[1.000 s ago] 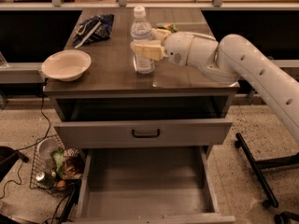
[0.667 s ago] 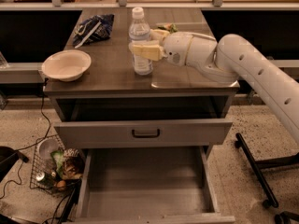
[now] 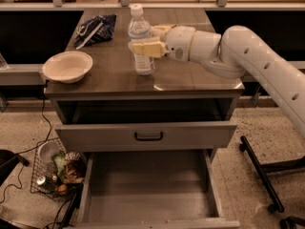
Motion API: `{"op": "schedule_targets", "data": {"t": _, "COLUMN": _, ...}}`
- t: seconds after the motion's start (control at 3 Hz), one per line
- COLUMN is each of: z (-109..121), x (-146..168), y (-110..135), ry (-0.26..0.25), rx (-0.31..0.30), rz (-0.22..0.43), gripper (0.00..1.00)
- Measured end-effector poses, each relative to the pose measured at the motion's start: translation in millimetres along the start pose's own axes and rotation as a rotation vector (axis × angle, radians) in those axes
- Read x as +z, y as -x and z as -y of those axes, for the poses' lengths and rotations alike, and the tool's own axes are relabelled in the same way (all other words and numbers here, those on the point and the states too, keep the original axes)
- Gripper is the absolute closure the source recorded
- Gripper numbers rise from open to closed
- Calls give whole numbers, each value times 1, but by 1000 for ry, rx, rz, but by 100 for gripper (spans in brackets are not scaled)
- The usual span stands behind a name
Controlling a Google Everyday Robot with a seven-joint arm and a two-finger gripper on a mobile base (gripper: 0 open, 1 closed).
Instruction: Place blue plastic bottle into middle drawer
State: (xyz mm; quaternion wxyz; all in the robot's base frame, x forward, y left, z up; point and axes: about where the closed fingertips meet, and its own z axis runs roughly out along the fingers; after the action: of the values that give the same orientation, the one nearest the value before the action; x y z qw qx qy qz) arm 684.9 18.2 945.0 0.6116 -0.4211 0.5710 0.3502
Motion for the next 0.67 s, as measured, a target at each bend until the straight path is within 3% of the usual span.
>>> {"op": "schedule_targets", "data": {"t": 0.67, "z": -27, "x": -37, "y": 53, "ry": -28, "rx": -95, "rz": 3, "gripper": 100}}
